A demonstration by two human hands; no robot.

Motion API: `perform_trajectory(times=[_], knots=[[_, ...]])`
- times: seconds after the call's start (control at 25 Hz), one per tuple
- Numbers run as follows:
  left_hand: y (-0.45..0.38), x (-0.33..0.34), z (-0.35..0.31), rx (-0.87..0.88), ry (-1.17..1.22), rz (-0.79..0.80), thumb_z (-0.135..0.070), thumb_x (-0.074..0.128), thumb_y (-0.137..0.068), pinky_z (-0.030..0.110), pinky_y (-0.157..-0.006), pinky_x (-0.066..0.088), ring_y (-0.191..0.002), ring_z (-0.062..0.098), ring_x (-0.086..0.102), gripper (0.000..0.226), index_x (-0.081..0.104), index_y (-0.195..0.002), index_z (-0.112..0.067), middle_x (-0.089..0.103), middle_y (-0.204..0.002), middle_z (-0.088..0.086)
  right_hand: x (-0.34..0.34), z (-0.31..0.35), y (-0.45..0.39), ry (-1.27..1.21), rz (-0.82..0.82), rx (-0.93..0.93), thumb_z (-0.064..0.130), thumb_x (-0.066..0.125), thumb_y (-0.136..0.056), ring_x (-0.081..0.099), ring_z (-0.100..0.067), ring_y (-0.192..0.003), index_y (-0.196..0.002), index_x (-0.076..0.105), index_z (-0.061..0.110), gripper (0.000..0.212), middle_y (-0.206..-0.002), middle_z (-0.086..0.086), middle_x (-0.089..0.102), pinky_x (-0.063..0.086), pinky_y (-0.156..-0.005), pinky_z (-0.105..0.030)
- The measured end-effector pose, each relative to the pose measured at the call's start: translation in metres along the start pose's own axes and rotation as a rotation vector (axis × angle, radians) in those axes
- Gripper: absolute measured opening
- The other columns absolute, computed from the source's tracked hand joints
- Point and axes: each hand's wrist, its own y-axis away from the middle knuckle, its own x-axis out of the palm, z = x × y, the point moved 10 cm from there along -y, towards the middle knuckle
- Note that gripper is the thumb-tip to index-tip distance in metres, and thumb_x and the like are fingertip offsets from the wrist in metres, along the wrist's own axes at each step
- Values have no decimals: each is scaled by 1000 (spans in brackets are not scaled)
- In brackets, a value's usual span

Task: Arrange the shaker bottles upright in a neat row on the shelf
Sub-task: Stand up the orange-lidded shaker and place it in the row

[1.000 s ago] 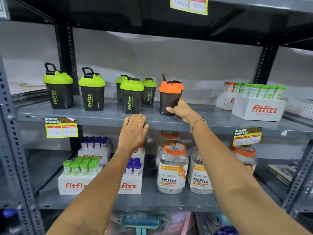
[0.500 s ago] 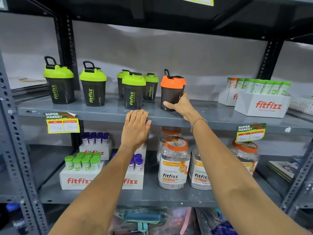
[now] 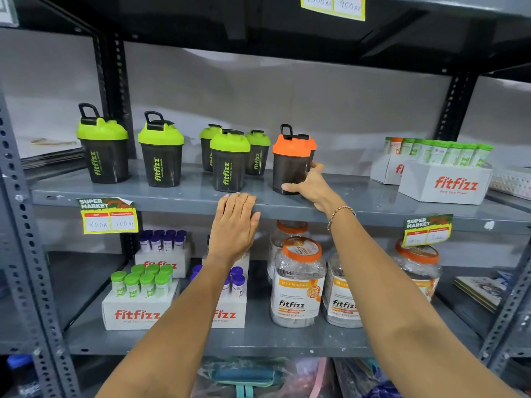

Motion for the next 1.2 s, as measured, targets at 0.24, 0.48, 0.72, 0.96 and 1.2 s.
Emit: perform_trajectory(times=[0.24,0.48,0.72,0.96,1.2], knots=[[0,2,1,-8,4,7,-32,32,-99,43,-108,26,-112,32,54,39,54,-119,-7,59,-119,13,5,-2,-2,-13,53,34,7,78,-75,44,-23,-124,-138,8,12,95,-138,-9,43,40,-100,-32],[0,1,1,-15,14,-1,-32,33,-98,42,-108,25,-112,31,54,38,54,-119,-7,60,-119,13,0,0,-1,60,-28,0,19,88,-63,40,-27,-131,-140,7,12,111,-144,-12,36,36,-113,-45],[1,1,1,-11,28,-26,-32,34,-98,42,-108,26,-111,31,54,37,53,-118,-8,60,-117,12,4,-4,-2,31,13,29,12,84,-69,42,-28,-131,-136,8,10,101,-132,-9,43,40,-107,-37],[0,3,2,-13,33,-23,-34,34,-98,41,-108,25,-112,29,53,37,52,-118,-9,60,-118,12,2,-7,0,6,52,81,1,79,-72,47,-24,-121,-140,3,8,103,-121,-7,47,46,-86,-28],[1,3,2,-15,35,-14,-34,35,-98,41,-109,24,-112,30,53,37,53,-119,-9,60,-119,12,1,-6,1,53,31,88,13,85,-67,40,-28,-129,-145,-5,6,119,-147,-14,33,40,-105,-38]])
